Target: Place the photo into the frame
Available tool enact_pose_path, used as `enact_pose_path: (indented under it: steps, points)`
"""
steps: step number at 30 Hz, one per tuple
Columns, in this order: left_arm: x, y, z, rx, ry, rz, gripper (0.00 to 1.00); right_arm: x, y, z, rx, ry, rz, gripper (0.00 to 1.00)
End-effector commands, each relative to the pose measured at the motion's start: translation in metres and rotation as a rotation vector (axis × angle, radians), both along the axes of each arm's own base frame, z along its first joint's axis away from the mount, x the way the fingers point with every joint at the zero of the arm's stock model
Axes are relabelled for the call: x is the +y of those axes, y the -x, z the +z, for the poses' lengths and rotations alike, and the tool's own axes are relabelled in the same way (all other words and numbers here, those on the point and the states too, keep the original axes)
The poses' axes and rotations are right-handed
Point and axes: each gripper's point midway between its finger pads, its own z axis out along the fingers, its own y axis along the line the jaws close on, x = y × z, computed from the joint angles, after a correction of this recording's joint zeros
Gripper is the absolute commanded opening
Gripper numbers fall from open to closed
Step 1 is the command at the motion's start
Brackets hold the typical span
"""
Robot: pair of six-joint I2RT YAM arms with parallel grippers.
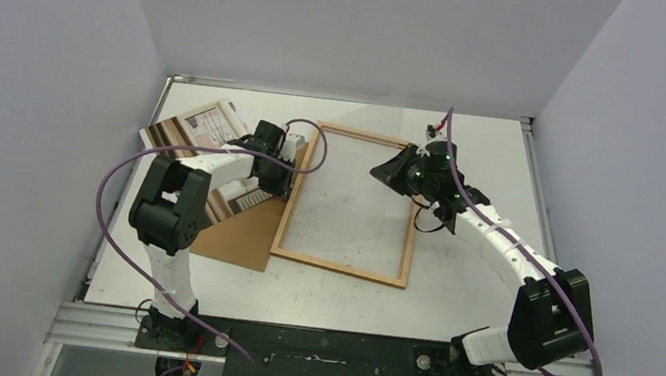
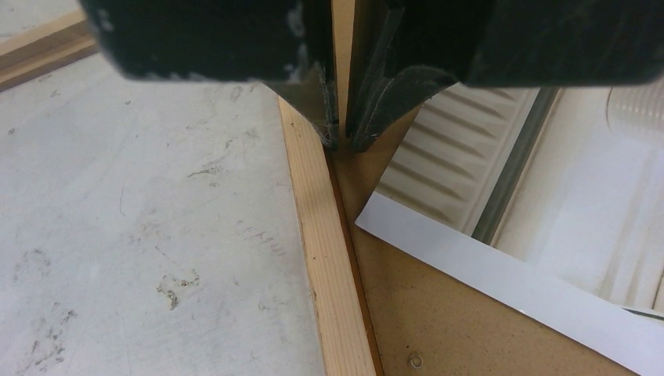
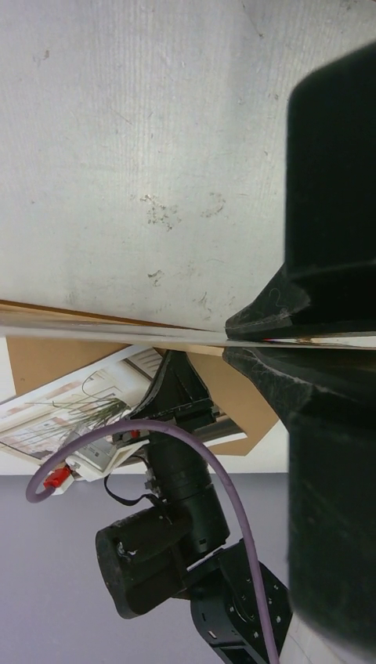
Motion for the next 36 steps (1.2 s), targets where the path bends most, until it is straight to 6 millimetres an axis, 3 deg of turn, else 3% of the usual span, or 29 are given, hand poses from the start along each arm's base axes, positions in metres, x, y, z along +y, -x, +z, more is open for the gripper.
enact_pose_path:
  steps: [1,14,25,36]
  points:
    - [-0.003,0.012,-0.013,0.065,0.014,-0.004,0.09,0.0,-0.006,0.019,-0.066,-0.097,-0.047,0.05]
    - [-0.006,0.014,-0.016,0.069,0.016,-0.013,0.08,0.0,-0.003,0.0,-0.038,-0.11,-0.057,0.05]
    - [-0.008,0.015,-0.016,0.071,0.015,-0.019,0.07,0.005,-0.003,0.022,-0.036,-0.261,-0.064,0.05]
    - [-0.007,0.016,-0.018,0.073,0.014,-0.02,0.07,0.006,-0.001,0.008,0.002,-0.278,-0.08,0.05]
